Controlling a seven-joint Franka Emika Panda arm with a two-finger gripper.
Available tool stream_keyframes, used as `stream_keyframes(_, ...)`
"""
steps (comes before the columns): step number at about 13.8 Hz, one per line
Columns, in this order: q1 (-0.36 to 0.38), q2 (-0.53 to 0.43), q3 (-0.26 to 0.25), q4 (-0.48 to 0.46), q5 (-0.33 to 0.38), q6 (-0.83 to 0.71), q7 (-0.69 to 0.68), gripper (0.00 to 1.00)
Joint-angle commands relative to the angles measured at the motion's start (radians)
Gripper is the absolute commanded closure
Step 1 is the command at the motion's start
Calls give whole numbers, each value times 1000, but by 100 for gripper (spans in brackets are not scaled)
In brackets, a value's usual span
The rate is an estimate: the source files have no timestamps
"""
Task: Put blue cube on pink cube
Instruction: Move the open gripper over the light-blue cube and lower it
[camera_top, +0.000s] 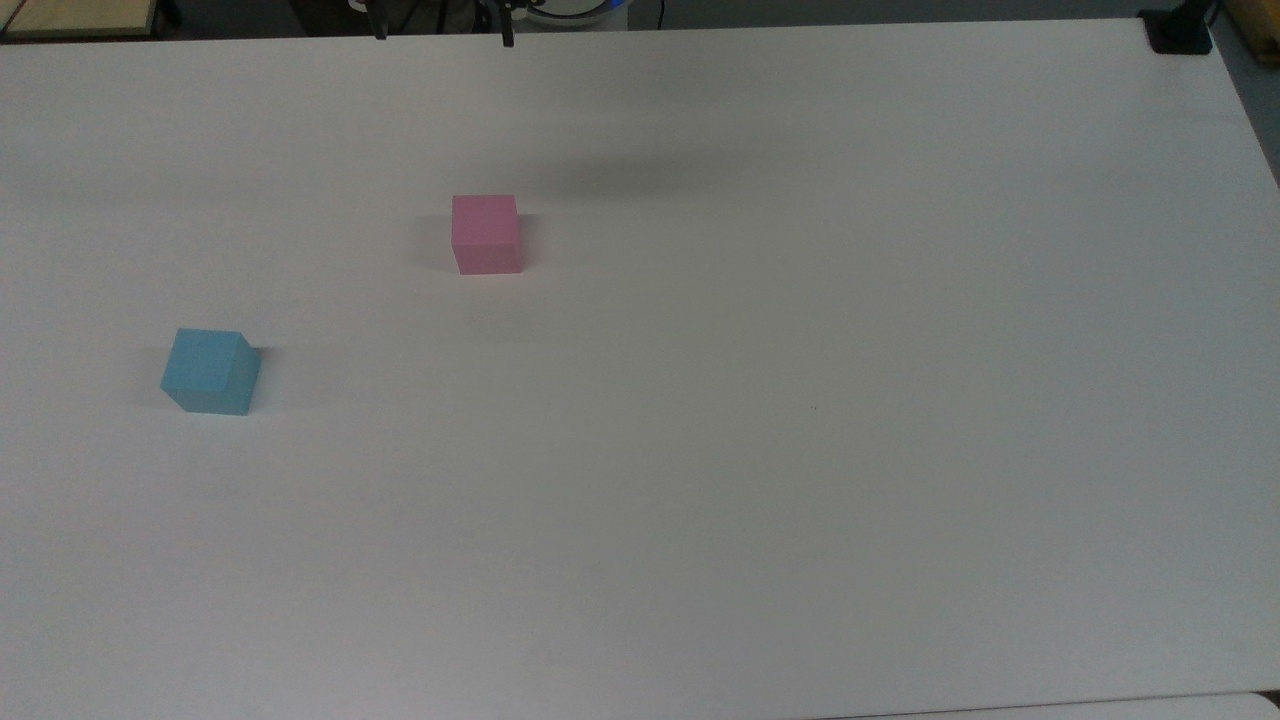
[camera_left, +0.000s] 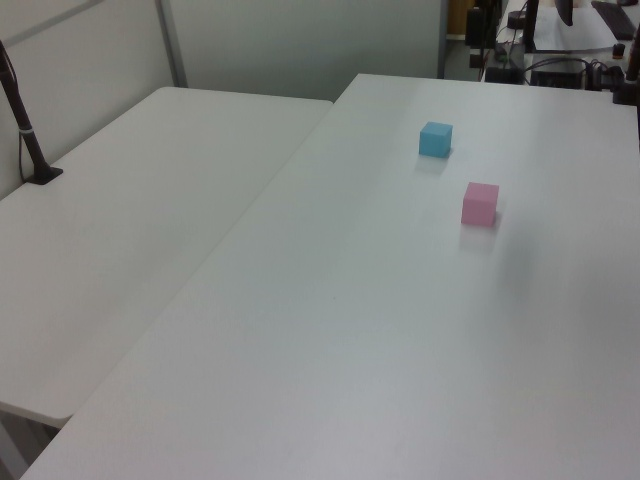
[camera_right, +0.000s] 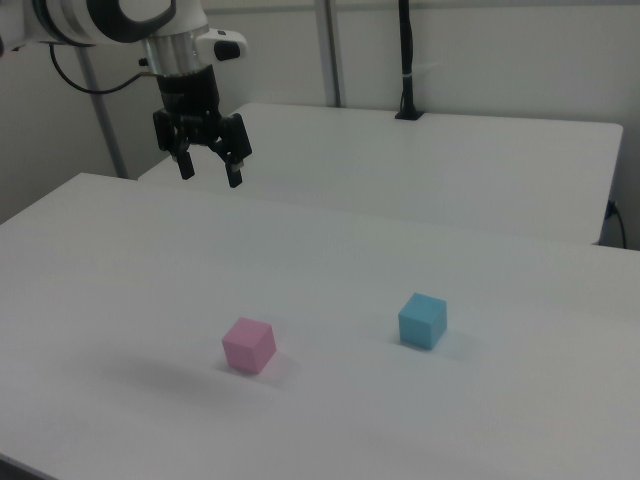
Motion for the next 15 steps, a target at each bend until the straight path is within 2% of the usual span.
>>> stream_keyframes(1,-95,-14,-26,-1,-3,-21,-86,0)
stream_keyframes(7,-107,-5,-26,-1,-12,-10,-114,0)
stream_keyframes(10,-192,-1,-32,1,-9,-4,-241,0)
stream_keyframes(11,-211,16,-52,7,-6,34,-257,0)
stream_keyframes(13,-213,101,-101,78,-6,112,-254,0)
stream_keyframes(15,-243,238,-106,189,-9,138,-254,0)
